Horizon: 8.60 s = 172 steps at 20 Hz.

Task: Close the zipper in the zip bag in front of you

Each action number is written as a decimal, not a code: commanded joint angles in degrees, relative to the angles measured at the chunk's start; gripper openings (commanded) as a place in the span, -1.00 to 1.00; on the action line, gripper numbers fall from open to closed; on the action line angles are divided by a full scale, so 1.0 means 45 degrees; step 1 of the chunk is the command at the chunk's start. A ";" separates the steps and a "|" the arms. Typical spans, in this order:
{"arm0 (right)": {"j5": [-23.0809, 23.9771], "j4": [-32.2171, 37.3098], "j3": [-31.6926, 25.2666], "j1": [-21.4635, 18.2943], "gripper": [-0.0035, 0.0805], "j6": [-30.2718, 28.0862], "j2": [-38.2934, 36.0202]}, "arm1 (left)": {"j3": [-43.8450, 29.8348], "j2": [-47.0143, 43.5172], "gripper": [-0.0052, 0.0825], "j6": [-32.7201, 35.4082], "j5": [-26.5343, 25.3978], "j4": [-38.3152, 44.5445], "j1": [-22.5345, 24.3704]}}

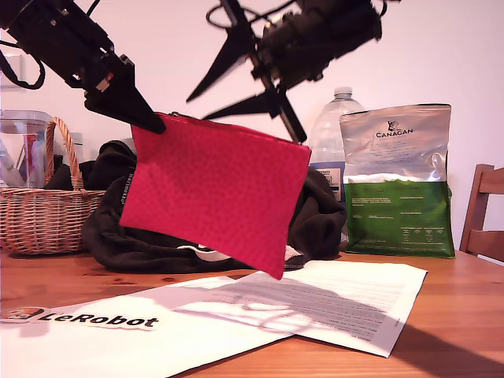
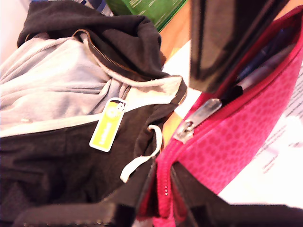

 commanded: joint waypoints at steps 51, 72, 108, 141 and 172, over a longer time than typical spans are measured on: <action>-0.0670 -0.0219 -0.0092 0.0287 -0.95 -0.0398 0.0389 | 0.0053 -0.0112 -0.93 0.0024 -0.0073 0.0306 -0.0136; -0.0767 -0.0690 -0.0092 -0.0015 -0.95 -0.0889 0.0389 | 0.0053 -0.0112 -0.93 0.0321 -0.0126 0.0306 0.0393; -0.0515 -0.2715 -0.0092 -0.0568 -0.95 -0.2545 0.0389 | 0.0053 -0.0107 -0.93 0.0321 -0.0126 0.0301 0.0690; -0.0272 -0.4420 -0.0092 -0.1161 -0.95 -0.4308 0.0389 | 0.0053 -0.0102 -0.93 0.0330 -0.0223 0.0301 0.0976; 0.0491 -0.6334 -0.0092 -0.1821 -0.95 -0.6062 0.0389 | 0.0053 -0.0083 -0.93 0.0563 -0.0321 0.0282 0.1224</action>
